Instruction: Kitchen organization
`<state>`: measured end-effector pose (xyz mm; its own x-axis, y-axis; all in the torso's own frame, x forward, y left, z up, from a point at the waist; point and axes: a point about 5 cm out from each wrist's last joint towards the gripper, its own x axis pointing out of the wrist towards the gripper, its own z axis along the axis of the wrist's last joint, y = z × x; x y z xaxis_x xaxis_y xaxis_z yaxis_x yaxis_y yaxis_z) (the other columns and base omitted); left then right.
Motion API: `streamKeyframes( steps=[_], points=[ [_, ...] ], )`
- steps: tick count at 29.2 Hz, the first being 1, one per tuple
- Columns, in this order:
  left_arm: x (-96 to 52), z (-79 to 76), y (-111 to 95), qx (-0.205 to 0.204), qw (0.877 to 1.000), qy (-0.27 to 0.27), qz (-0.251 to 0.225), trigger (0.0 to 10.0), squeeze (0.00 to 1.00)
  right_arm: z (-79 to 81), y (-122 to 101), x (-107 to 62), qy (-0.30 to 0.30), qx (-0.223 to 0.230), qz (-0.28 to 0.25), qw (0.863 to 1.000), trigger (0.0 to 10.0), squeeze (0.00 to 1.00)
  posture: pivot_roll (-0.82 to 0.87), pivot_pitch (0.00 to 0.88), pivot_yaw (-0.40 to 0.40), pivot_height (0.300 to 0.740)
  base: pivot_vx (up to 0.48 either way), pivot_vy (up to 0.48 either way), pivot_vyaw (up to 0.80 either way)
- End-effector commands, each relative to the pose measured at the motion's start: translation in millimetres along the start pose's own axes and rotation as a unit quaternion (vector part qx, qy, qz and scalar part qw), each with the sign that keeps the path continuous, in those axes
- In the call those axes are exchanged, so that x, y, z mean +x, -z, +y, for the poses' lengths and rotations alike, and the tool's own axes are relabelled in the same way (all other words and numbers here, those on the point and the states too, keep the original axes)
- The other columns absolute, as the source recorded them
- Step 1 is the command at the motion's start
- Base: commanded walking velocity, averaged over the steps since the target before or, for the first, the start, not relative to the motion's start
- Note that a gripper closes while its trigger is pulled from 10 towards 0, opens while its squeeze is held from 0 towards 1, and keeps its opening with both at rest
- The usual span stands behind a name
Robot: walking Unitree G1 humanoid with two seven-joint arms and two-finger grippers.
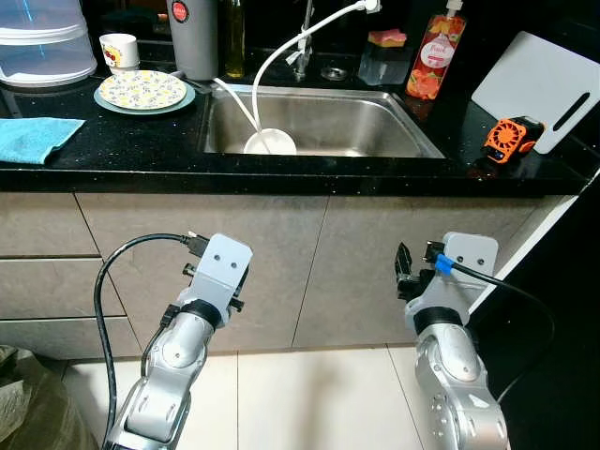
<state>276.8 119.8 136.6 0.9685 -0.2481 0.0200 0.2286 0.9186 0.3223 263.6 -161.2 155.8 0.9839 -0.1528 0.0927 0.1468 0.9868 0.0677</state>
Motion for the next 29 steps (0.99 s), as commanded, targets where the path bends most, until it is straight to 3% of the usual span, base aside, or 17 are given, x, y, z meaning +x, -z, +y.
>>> streamKeyframes(
  steps=[1, 11, 13, 21, 22, 24, 26, 29],
  points=[
    [1.0, -1.6, 0.7, 0.005, 1.0, 0.004, 0.005, 10.0, 0.0, -2.9, 1.3, 1.6, 0.004, 0.001, 0.006, 1.0, 10.0, 0.0, 0.22, 0.009, -0.066, 0.74, 0.0, 0.0, 0.0],
    [4.6, 11.1, -8.3, 0.03, 0.999, -0.025, -0.007, 10.0, 0.0, -3.1, -1.3, 4.3, 0.012, 0.006, 0.017, 1.0, 10.0, 0.0, 0.21, 0.005, -0.075, 0.74, 0.0, 0.0, 0.0],
    [8.5, 16.5, -28.3, -0.016, 0.998, -0.06, -0.03, 10.0, 0.0, -2.3, -14.5, 6.2, 0.003, 0.001, -0.008, 1.0, 10.0, 0.0, 0.2, 0.007, -0.082, 0.74, 0.0, 0.0, 0.0],
    [16.8, 24.3, -52.0, -0.087, 0.989, -0.106, -0.045, 10.0, 0.0, 13.4, -44.3, 8.8, -0.03, 0.034, -0.059, 0.997, 10.0, 0.0, 0.19, 0.005, -0.088, 0.74, 0.0, 0.0, 0.0],
    [16.8, 24.3, -52.0, -0.087, 0.989, -0.106, -0.045, 10.0, 0.0, 13.4, -44.3, 8.8, -0.03, 0.034, -0.059, 0.997, 10.0, 0.0, 0.19, 0.005, -0.088, 0.74, 0.0, 0.0, 0.0],
    [15.7, 21.6, -45.2, -0.048, 0.991, -0.116, -0.039, 10.0, 0.0, 19.3, -53.0, 10.6, -0.052, 0.054, -0.076, 0.994, 10.0, 0.0, 0.2, 0.0, -0.091, 0.74, 0.0, 0.0, 0.0],
    [15.9, 21.2, -47.7, -0.063, 0.99, -0.119, -0.037, 10.0, 0.0, 20.1, -53.6, 11.6, -0.051, 0.061, -0.074, 0.994, 10.0, 0.0, 0.19, 0.0, -0.092, 0.74, 0.0, 0.0, 0.0],
    [18.0, 11.2, -70.6, -0.034, 0.991, -0.099, -0.08, 10.0, 0.0, 20.1, -54.7, 13.4, -0.045, 0.068, -0.076, 0.994, 10.0, 0.0, 0.2, 0.0, -0.089, 0.74, 0.0, 0.0, 0.0]
  ],
)
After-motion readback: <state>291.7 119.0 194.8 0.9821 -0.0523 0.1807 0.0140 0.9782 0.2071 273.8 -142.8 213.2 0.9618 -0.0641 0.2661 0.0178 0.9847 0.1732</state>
